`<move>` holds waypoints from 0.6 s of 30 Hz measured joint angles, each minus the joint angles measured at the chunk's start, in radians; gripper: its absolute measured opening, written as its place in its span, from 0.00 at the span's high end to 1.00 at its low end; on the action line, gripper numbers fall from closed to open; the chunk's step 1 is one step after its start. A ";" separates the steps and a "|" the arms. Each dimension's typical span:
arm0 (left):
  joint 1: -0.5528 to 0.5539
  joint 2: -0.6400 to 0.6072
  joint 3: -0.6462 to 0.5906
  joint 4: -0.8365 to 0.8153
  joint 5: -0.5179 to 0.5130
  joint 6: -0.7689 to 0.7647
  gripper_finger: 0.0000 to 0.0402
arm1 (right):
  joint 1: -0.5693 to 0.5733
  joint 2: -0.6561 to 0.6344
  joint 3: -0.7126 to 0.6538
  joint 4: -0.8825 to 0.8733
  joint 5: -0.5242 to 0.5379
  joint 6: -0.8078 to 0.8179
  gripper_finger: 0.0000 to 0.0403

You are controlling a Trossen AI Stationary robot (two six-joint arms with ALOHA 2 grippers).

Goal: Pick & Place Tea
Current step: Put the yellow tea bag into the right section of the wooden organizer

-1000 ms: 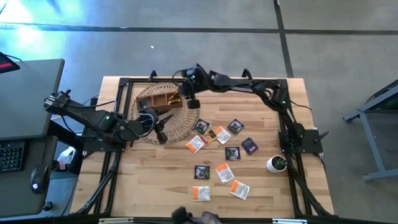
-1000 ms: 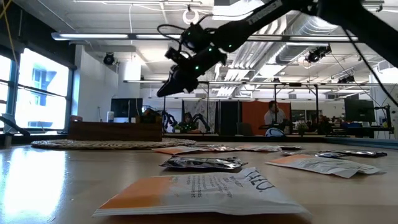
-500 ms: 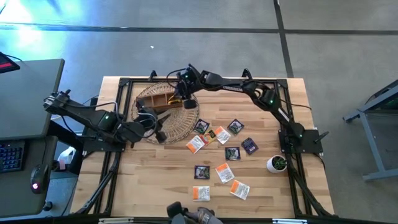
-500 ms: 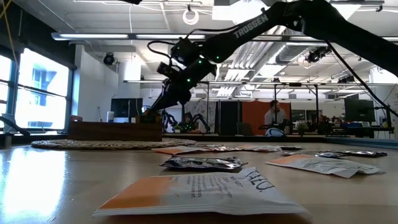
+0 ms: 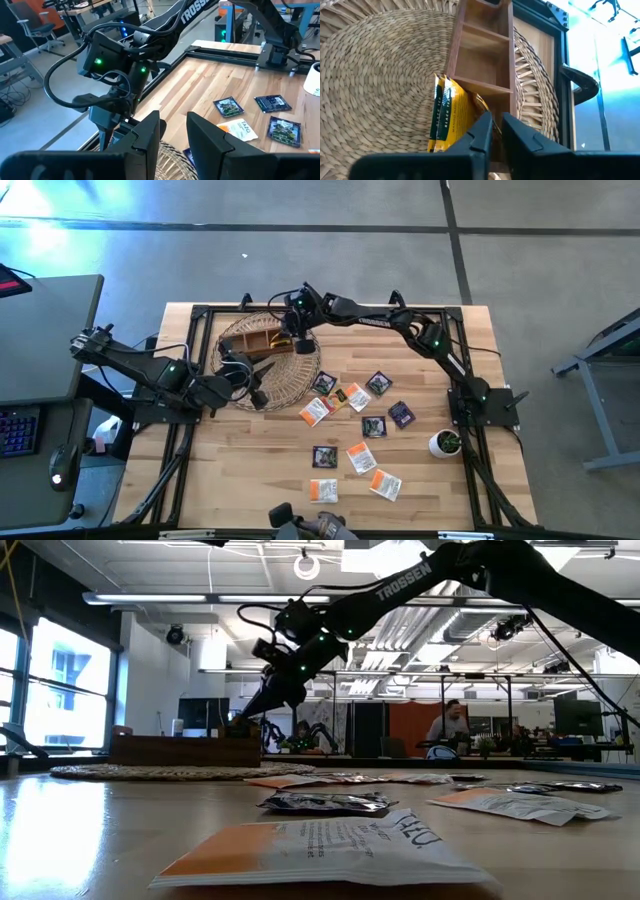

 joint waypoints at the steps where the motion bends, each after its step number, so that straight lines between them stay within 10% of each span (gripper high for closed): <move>1: 0.000 0.000 0.000 0.000 0.000 0.000 0.76 | 0.000 0.000 0.000 0.000 0.000 0.001 0.96; 18: 0.000 0.000 0.000 -0.038 0.001 -0.022 0.76 | 0.050 0.000 0.000 -0.072 -0.095 0.046 0.99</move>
